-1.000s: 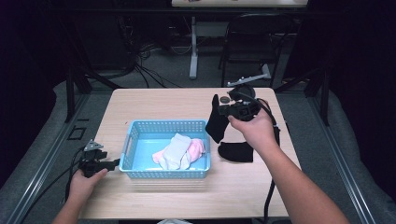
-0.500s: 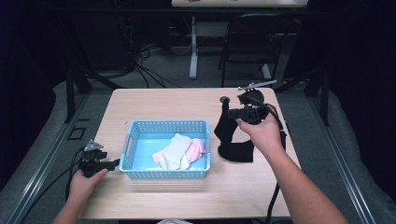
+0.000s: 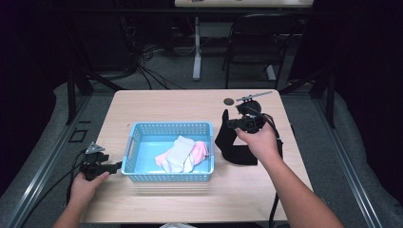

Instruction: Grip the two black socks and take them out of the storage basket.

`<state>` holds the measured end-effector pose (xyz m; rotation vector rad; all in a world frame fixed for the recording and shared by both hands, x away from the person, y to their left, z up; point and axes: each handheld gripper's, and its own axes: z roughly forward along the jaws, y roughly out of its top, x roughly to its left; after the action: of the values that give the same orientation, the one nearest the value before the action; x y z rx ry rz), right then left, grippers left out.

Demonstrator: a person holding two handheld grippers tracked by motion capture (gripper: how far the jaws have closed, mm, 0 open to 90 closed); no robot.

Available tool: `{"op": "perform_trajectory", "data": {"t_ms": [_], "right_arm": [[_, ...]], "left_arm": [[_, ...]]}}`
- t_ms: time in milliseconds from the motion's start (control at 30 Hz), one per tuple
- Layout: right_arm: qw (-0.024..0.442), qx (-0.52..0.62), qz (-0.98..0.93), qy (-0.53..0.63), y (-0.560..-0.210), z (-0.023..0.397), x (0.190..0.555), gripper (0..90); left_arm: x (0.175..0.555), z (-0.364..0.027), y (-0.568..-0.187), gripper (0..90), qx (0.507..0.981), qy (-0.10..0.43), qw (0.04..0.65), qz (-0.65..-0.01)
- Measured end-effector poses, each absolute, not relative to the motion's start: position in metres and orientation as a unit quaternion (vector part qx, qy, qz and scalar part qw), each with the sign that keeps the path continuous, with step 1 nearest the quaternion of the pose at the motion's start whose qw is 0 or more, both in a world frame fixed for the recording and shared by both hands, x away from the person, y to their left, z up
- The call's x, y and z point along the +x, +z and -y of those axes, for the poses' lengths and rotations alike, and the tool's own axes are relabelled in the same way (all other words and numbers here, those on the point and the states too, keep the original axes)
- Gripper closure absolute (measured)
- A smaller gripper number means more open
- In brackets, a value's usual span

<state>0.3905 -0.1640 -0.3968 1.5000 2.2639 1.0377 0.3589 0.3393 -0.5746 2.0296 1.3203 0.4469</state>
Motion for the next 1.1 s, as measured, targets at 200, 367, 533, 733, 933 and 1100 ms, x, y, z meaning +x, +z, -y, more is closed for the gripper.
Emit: {"op": "perform_trajectory", "data": {"t_ms": [200, 367, 533, 733, 933, 1100], "right_arm": [[0.107, 0.532, -0.765, 0.346, -0.423, 0.173, 0.391, 88.4], [0.107, 0.549, -0.756, 0.339, -0.440, 0.183, 0.390, 88.4], [0.113, 0.568, -0.746, 0.328, -0.457, 0.199, 0.389, 88.4], [0.108, 0.592, -0.733, 0.318, -0.477, 0.215, 0.388, 88.3], [0.108, 0.610, -0.723, 0.307, -0.497, 0.227, 0.389, 88.2], [0.106, 0.616, -0.720, 0.302, -0.505, 0.233, 0.390, 87.9]], "left_arm": [[0.359, -0.339, -0.575, 24.7, 0.777, 0.171, 0.334, -0.505], [0.359, -0.339, -0.575, 24.7, 0.778, 0.171, 0.332, -0.506], [0.359, -0.339, -0.575, 24.7, 0.778, 0.171, 0.332, -0.505], [0.359, -0.339, -0.575, 24.7, 0.779, 0.172, 0.331, -0.505], [0.359, -0.338, -0.575, 24.7, 0.779, 0.172, 0.330, -0.504], [0.359, -0.339, -0.575, 24.7, 0.780, 0.171, 0.329, -0.505]]}}
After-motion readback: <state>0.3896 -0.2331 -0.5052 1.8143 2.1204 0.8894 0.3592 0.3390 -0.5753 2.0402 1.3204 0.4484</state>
